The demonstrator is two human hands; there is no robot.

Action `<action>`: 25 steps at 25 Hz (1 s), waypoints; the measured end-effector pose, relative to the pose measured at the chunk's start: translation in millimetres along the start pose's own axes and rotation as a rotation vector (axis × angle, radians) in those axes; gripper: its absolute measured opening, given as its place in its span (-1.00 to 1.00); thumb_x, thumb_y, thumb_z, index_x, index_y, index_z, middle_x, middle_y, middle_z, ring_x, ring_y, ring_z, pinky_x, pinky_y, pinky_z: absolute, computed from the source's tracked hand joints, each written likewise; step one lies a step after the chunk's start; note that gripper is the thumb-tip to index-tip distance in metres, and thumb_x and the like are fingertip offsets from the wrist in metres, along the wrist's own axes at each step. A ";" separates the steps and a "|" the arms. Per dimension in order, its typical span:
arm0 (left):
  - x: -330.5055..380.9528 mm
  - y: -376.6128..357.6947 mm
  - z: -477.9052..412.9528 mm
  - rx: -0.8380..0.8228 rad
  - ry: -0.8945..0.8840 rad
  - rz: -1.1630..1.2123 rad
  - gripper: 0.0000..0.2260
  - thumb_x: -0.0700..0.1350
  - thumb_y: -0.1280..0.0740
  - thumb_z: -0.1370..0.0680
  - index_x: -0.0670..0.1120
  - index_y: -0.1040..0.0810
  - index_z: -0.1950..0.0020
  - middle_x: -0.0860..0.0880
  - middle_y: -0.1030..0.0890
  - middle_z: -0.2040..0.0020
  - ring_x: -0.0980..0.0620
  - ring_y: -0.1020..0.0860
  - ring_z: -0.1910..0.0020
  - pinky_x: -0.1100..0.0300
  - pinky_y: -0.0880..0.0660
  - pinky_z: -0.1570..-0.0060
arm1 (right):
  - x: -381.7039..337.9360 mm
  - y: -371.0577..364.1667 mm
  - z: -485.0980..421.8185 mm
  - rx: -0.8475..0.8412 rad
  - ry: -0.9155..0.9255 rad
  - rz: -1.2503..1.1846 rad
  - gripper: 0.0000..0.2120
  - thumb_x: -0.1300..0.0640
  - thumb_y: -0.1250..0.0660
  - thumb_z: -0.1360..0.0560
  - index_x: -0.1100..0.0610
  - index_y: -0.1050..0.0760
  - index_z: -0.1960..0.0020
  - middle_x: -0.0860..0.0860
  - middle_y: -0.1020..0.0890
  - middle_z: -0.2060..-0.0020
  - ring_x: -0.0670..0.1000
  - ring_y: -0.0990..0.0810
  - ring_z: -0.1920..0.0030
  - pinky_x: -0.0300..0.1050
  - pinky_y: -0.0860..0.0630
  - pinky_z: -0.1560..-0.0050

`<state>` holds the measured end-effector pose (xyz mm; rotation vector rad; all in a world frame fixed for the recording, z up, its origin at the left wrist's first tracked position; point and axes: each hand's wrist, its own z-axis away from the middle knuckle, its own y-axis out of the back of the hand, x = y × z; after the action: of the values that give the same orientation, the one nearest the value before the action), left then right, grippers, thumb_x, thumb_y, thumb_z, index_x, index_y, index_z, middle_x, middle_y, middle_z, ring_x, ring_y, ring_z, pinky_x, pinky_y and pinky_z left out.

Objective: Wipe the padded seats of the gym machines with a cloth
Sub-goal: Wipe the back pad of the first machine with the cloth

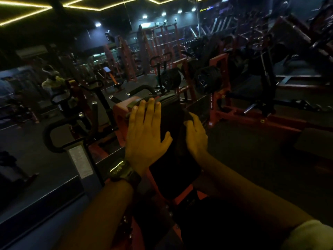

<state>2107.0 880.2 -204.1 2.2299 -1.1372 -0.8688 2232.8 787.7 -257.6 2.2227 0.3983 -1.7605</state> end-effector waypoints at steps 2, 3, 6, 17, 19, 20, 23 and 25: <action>6.3 -2.1 -2.4 -0.001 0.007 -0.042 -0.21 0.22 -0.22 -0.50 -0.18 -0.17 -0.62 -0.20 -0.20 -0.62 -0.23 -0.11 -0.60 -0.09 0.16 -0.58 | -11.6 -0.3 -15.0 -0.025 0.082 0.000 -0.58 -0.01 -0.11 -0.64 -0.09 -0.34 -0.50 -0.05 -0.51 -0.34 0.01 -0.48 -0.34 -0.03 -0.38 -0.25; 8.9 -3.9 -3.3 0.003 0.004 -0.067 -0.21 0.21 -0.22 -0.49 -0.19 -0.17 -0.62 -0.21 -0.20 -0.61 -0.22 -0.11 -0.60 -0.08 0.16 -0.58 | -24.0 -4.1 -22.5 -0.026 0.167 -0.012 -0.56 -0.01 -0.12 -0.64 -0.10 -0.33 -0.51 -0.07 -0.49 -0.37 -0.01 -0.46 -0.35 -0.03 -0.38 -0.29; 11.6 -8.4 -4.9 0.026 0.015 -0.093 -0.22 0.20 -0.19 -0.49 -0.20 -0.18 -0.61 -0.22 -0.21 -0.61 -0.23 -0.12 -0.59 -0.06 0.15 -0.57 | -24.5 -7.5 -28.4 -0.048 0.243 -0.029 -0.54 0.01 -0.14 -0.65 -0.12 -0.27 -0.54 -0.08 -0.43 -0.44 -0.06 -0.41 -0.39 -0.04 -0.33 -0.37; 19.4 -9.4 -0.9 0.016 -0.001 -0.188 -0.21 0.19 -0.20 -0.49 -0.22 -0.16 -0.61 -0.26 -0.14 -0.62 -0.25 -0.04 -0.61 -0.09 0.18 -0.59 | -1.0 5.7 -29.5 -0.152 0.229 -0.078 -0.54 0.06 -0.15 -0.65 -0.08 -0.28 -0.55 -0.07 -0.42 -0.44 -0.10 -0.40 -0.37 -0.14 -0.30 -0.32; 20.4 -10.0 1.7 -0.003 -0.019 -0.204 -0.21 0.19 -0.21 -0.50 -0.21 -0.15 -0.62 -0.26 -0.11 -0.63 -0.24 -0.01 -0.62 -0.09 0.20 -0.59 | 24.5 19.8 -11.9 -0.193 0.116 -0.064 -0.58 0.06 -0.15 -0.66 -0.09 -0.32 -0.52 -0.10 -0.45 -0.40 -0.18 -0.39 -0.30 -0.07 -0.34 -0.38; 21.4 -10.1 2.4 -0.006 -0.015 -0.210 -0.21 0.19 -0.21 -0.50 -0.21 -0.15 -0.62 -0.26 -0.11 -0.63 -0.23 0.00 -0.62 -0.09 0.20 -0.59 | 25.2 22.0 -11.2 -0.210 0.111 -0.056 -0.59 0.06 -0.15 -0.66 -0.10 -0.34 -0.50 -0.11 -0.46 -0.39 -0.18 -0.39 -0.29 -0.01 -0.35 -0.41; 24.4 -11.4 2.2 -0.010 -0.007 -0.217 -0.21 0.18 -0.20 -0.50 -0.22 -0.15 -0.62 -0.25 -0.10 -0.63 -0.22 -0.01 -0.62 -0.10 0.20 -0.60 | -14.7 11.5 -41.2 -0.201 0.294 -0.059 -0.57 0.03 -0.15 -0.66 -0.09 -0.32 -0.52 -0.06 -0.43 -0.43 -0.06 -0.42 -0.39 0.00 -0.37 -0.39; 24.2 -10.6 2.9 -0.012 -0.013 -0.219 -0.22 0.18 -0.19 -0.51 -0.21 -0.14 -0.62 -0.25 -0.10 -0.63 -0.22 -0.01 -0.62 -0.10 0.19 -0.60 | -31.0 4.5 -51.2 -0.201 0.370 -0.097 -0.53 0.04 -0.16 -0.65 -0.09 -0.27 -0.54 -0.04 -0.40 -0.45 -0.03 -0.42 -0.38 -0.08 -0.37 -0.32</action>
<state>2121.4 865.3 -220.7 2.3727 -0.9016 -0.9749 2273.6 801.7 -215.9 2.4095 0.7376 -1.2784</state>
